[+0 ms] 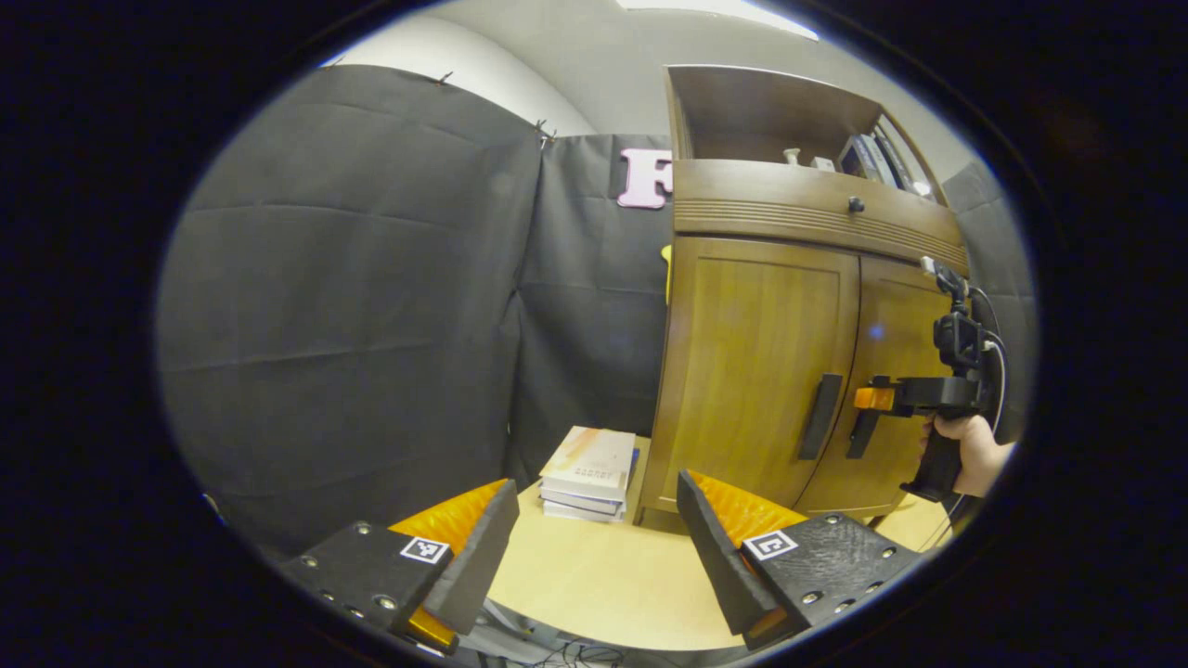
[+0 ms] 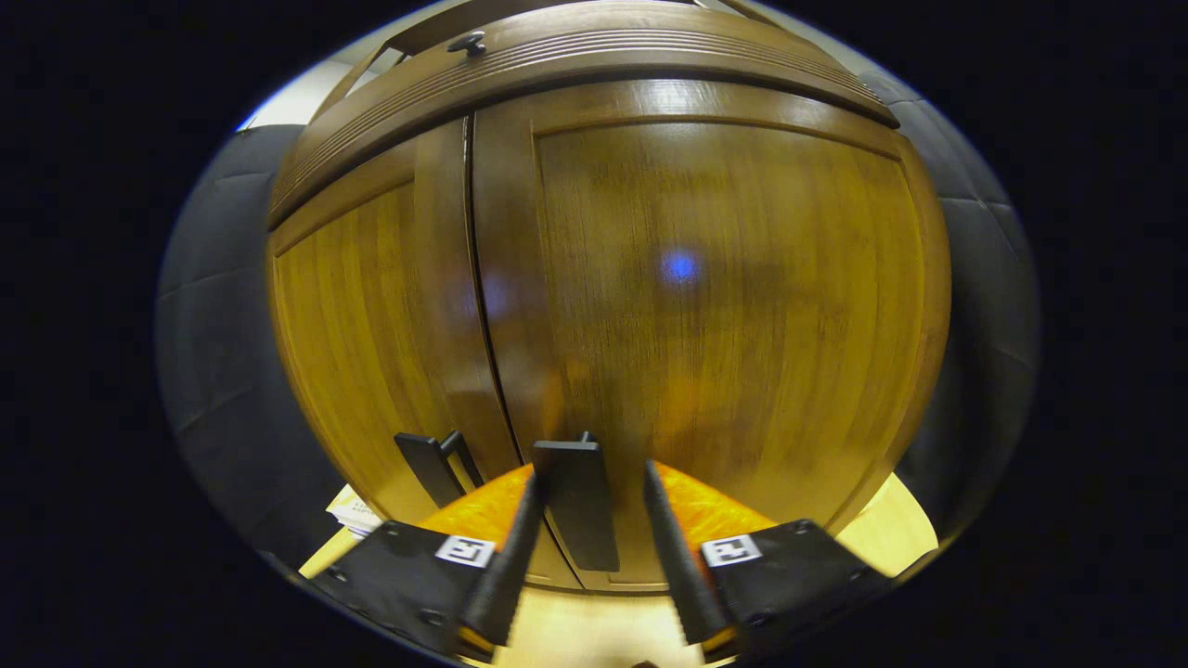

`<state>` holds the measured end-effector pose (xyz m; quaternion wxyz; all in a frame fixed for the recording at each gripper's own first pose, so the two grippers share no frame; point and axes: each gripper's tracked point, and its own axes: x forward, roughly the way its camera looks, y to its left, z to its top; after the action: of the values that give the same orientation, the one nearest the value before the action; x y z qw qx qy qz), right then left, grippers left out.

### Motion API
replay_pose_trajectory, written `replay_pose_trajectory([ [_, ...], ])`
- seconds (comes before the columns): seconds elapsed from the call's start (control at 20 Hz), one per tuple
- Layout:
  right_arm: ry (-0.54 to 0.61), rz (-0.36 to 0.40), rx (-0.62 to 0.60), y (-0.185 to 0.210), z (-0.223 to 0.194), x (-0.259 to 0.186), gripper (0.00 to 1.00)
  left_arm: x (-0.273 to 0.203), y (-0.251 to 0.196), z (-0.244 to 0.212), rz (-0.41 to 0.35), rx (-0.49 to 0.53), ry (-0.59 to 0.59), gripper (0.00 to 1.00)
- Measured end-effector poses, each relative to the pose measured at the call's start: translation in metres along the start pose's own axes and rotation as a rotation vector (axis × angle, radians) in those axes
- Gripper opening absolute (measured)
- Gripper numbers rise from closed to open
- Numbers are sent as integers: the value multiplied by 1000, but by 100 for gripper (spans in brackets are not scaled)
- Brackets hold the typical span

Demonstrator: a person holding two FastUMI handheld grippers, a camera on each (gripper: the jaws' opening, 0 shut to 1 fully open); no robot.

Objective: Open the right door of the double-door shoe cabinet with the right hand, and open the left door with the left hand.

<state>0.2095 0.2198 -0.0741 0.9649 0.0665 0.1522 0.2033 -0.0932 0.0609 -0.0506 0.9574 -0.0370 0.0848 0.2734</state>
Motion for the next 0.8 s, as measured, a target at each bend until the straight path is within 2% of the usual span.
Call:
replay_pose_trajectory([
  [0.05, 9, 2, 1, 1, 0, 2, 54, 0, 1, 0, 1, -1, 0, 100],
  [0.1, 22, 0, 1, 0, 0, 2, 53, 0, 1, 1, 1, 0, -2, 100],
  [0.15, 27, 0, 5, 1, -3, 4, 45, 0, 2, 1, 2, 5, -3, 100],
  [0.3, 9, -1, -39, 1, 0, 2, 31, 1, 3, 1, 3, 20, -7, 100],
  [0.4, 3, 46, -22, 3, 0, -1, 23, 2, 2, 1, -7, 23, -9, 100],
  [0.45, 9, 74, -29, 4, 0, -1, 16, 2, 0, -1, -15, 21, -3, 100],
  [0.55, 14, 104, -57, 3, -3, -3, 18, 1, -2, -2, -29, 17, 2, 100],
  [0.8, 17, 100, -51, 3, -1, -12, 18, 3, -2, 2, -69, 60, -7, 100],
])
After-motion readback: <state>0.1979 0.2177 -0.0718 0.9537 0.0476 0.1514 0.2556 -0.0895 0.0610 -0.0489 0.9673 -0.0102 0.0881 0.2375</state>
